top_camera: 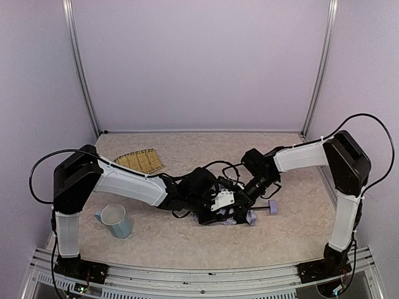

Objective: Put away the umbrella

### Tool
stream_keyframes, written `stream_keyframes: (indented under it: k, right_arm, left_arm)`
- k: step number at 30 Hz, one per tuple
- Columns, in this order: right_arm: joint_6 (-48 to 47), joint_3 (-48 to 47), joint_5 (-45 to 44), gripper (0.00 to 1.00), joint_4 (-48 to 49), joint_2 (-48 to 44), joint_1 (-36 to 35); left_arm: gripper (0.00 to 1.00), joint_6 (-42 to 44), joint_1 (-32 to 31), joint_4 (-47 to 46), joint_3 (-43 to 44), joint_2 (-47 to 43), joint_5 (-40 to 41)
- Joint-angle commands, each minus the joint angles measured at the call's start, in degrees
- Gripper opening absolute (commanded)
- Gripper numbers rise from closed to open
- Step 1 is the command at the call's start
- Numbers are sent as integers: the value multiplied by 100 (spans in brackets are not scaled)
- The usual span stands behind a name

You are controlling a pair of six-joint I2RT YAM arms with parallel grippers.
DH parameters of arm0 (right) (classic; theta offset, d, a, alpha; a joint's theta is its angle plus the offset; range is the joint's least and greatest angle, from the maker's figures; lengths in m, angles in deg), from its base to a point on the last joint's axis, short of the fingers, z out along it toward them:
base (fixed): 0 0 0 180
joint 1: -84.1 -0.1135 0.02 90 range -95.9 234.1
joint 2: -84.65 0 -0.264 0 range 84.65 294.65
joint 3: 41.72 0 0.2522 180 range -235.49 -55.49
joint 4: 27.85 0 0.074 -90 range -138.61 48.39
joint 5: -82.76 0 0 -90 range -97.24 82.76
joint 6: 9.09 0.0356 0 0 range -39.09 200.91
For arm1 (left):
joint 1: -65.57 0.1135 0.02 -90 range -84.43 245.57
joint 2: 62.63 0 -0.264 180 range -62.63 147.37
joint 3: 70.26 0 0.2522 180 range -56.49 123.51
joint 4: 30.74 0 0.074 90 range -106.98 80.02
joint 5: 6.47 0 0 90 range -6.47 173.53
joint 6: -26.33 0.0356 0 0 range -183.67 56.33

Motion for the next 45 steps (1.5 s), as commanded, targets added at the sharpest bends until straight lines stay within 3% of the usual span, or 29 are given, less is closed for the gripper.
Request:
stream_keyframes:
  k: [1, 7, 12, 17, 21, 24, 28, 37, 41, 45]
  right_arm:
    - [261, 349, -801, 62, 59, -1141, 239]
    - [522, 898, -1530, 67, 235, -2246, 882]
    - [448, 1083, -2030, 67, 644, -3165, 882]
    - [-492, 2009, -2774, 68, 1806, -4625, 19]
    - [-1672, 2891, -3739, 73, 2554, -5126, -1085]
    - [-2197, 3186, -4531, 78, 2934, -4912, -1719]
    - [-2738, 3153, -5246, 92, 3238, -4153, -2189]
    - [-3405, 2787, -5592, 93, 3817, -2523, -2209]
    - [-3317, 2466, -5944, 81, 3548, -1793, -2168]
    - [-3094, 2252, -5909, 53, 3124, -1417, -2162]
  left_arm:
    - [54, -443, 181, 2073, -248, 916, -385]
    - [51, -513, 346, 2362, -11, 1107, -832]
    - [49, -557, 538, 2586, 124, 1232, -1478]
    - [47, -566, 879, 2953, 275, 1388, -2226]
    - [44, -486, 976, 3299, 490, 1603, -2459]
    - [43, -452, 1034, 3454, 603, 1732, -2560]
    - [42, -408, 1128, 3521, 642, 1790, -2803]
    - [41, -206, 1146, 3819, 895, 1954, -2978]
    - [40, -132, 1149, 3890, 936, 2023, -3039]
    - [40, 53, 1157, 4003, 949, 2015, -3227]
